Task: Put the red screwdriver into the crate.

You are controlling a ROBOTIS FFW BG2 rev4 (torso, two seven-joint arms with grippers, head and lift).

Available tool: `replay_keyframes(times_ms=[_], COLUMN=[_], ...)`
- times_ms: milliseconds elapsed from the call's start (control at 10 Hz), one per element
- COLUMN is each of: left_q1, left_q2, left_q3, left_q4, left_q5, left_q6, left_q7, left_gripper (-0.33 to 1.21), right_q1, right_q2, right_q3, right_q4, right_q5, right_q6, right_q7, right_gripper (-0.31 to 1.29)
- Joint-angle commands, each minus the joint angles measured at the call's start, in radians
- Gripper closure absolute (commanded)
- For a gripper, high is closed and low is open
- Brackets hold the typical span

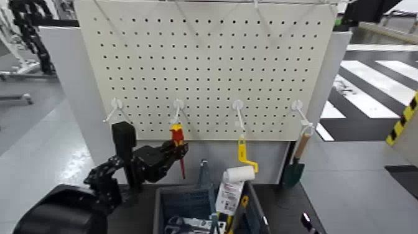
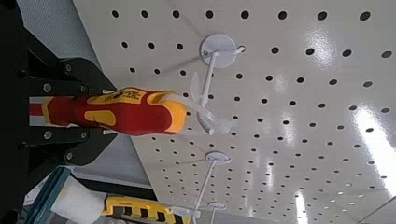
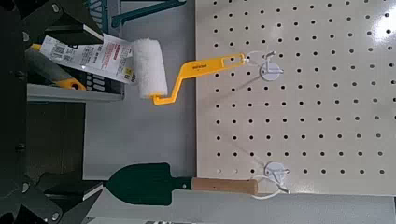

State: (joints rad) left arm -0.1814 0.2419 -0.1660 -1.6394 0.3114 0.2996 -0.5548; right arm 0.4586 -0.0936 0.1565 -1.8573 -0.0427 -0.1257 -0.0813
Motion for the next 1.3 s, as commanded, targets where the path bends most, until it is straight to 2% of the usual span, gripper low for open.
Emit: replay_keyframes(times_ms=[100,700,900,1000,1300], left_q1=[0.048,0.135,0.174,0.195,0.211], left_q2=[-0.001,-0.016,-0.013,-0.023,-0.039], left_q3=[0.045,0.103,0.135,0.160,0.155], left_q4=[-0.100,-0.235,-0.286,-0.306,-0.261], left_q5=[-0.001,0.017,0.031,0.032,0.081], left_q6=[0.050,0.182,0.236,0.256,0.260], left_q7=[-0.001,-0.030,-0.022,-0.022,-0.033], left_gripper=[1.19,1.19,1.19,1.19,1.19], right_q1=[-0.001,-0.009,-0.009,-0.009,-0.009], right_q2=[0.000,-0.008,-0.008,-0.006,-0.006], right_q3=[0.000,0.003,0.003,0.003,0.005], right_q4=[0.003,0.007,0.009,0.010,0.010], right_q5=[-0.002,-0.009,-0.009,-0.009,-0.011], right_q6=[0.003,0.011,0.011,0.011,0.011], right_q7=[0.000,0.000,0.000,0.000,0.000], right_gripper=[0.20,0.20,0.20,0.20,0.20])
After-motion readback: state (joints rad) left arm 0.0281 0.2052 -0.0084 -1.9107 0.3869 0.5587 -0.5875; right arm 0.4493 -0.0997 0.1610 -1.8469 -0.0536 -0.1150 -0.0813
